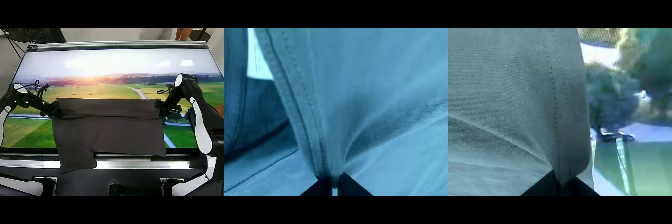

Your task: Fold the shirts.

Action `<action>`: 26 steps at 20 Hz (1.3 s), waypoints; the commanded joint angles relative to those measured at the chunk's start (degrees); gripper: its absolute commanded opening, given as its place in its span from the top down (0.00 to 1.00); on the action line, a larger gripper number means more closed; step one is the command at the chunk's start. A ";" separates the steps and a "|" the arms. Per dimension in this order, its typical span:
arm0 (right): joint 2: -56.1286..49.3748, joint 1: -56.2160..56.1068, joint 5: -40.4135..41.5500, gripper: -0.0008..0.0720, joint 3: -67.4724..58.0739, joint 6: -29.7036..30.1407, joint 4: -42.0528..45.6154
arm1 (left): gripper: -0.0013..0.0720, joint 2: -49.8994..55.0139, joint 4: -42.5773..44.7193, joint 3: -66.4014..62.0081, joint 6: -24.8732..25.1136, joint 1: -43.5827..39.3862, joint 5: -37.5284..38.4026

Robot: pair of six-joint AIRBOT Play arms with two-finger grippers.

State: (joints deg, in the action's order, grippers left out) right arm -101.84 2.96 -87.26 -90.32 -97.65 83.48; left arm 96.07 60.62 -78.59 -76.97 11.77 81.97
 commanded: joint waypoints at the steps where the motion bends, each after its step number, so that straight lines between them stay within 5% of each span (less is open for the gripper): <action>1: 0.13 -0.04 0.31 0.69 0.76 -2.01 -0.50 | 0.48 -0.07 0.70 -0.02 0.44 0.28 1.25; 2: 0.72 0.17 -1.11 0.50 0.74 -1.14 -0.13 | 0.33 -0.17 0.72 -0.94 0.31 0.94 2.95; 4: 2.84 2.23 -5.70 0.44 0.76 2.23 0.20 | 0.34 -0.96 0.76 -2.67 -0.09 3.45 6.62; 8: 8.22 8.09 -9.38 0.45 2.34 1.20 0.20 | 0.34 -8.09 1.42 6.34 -0.72 7.93 9.62; 15: 18.58 8.22 -4.79 0.45 17.59 1.29 2.14 | 0.37 -26.34 2.89 43.82 4.63 8.15 -2.75; 26: 22.05 8.22 -4.02 0.45 25.83 2.16 2.75 | 0.40 -26.53 2.34 48.19 6.47 8.15 -5.49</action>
State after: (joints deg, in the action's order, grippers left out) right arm -80.16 11.16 -91.42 -66.67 -95.55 86.00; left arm 69.65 62.81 -31.86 -70.89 19.92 77.82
